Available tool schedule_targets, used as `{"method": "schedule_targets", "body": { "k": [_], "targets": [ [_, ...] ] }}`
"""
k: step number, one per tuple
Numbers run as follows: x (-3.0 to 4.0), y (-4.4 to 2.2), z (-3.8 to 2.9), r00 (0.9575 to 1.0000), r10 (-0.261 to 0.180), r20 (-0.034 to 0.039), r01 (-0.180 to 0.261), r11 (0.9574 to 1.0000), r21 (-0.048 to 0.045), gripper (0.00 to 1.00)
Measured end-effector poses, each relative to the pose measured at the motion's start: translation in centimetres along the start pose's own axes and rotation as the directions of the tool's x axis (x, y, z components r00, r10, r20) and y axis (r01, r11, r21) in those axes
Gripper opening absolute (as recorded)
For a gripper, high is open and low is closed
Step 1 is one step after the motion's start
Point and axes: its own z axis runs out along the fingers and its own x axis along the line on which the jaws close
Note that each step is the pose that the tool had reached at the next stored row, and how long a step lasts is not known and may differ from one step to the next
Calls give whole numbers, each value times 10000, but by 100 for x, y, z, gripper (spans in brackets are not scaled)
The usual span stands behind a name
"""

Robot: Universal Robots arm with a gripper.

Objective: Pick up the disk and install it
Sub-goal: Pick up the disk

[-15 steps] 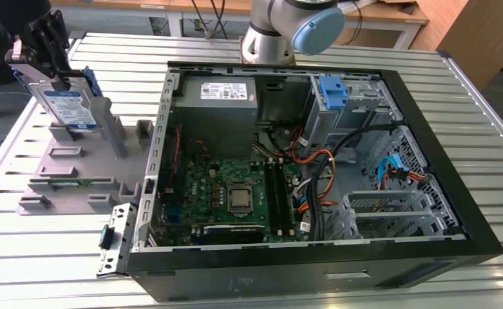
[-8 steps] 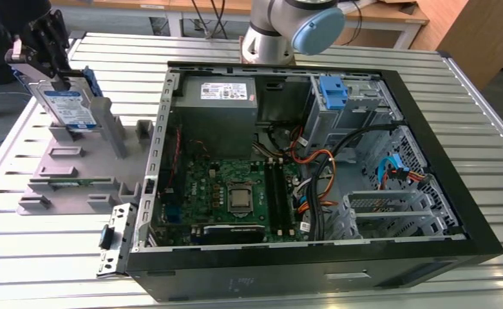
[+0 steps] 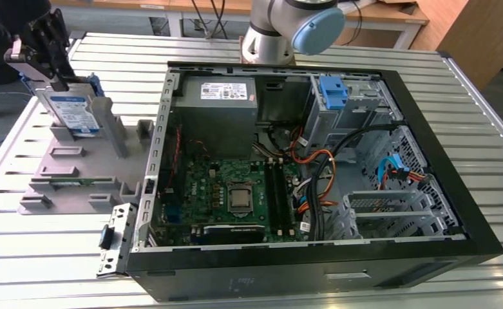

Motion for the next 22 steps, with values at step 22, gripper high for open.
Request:
{"method": "schedule_targets", "body": {
  "k": [22],
  "targets": [
    [-8,146,-26,10000,-5,7,5,9999,171,42]
  ]
}}
